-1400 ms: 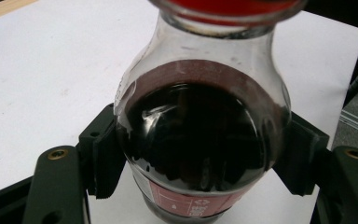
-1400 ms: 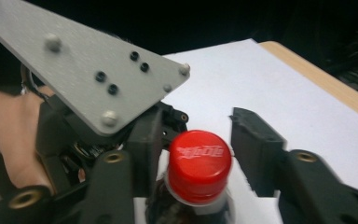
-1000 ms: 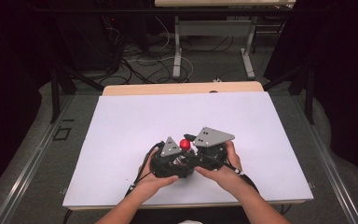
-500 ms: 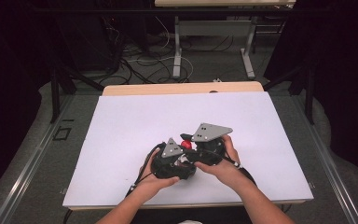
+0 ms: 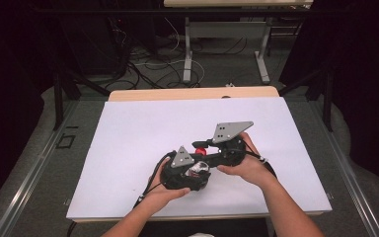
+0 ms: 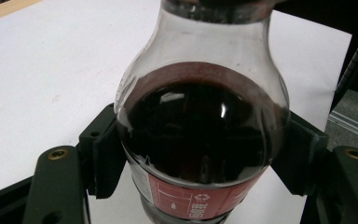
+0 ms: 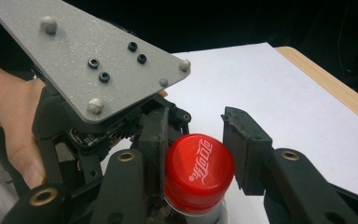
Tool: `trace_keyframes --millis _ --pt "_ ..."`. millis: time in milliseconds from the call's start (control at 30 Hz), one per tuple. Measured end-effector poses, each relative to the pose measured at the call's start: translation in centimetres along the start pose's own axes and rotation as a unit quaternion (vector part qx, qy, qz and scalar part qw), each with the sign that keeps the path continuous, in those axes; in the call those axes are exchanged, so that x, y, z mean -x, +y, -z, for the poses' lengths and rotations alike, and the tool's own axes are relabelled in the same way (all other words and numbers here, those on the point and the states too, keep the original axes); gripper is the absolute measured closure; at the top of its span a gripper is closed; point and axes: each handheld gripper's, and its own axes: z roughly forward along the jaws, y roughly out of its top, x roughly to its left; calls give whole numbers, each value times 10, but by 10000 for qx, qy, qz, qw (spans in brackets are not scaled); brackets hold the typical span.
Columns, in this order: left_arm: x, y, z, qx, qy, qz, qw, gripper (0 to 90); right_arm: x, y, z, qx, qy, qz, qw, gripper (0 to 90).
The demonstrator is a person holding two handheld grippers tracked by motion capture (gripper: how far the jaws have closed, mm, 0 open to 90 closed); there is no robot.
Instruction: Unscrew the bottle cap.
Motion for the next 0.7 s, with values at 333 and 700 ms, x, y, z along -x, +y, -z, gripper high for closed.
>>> trace_keyframes --millis 333,700 --pt "-2 -1 2 121 -38 -8 9999 296 -2 0 2 69 -262 -284 9992 611" --pt "-9 -2 4 223 181 118 9995 297 -22 3 -2 129 -1208 -221 9923 482"
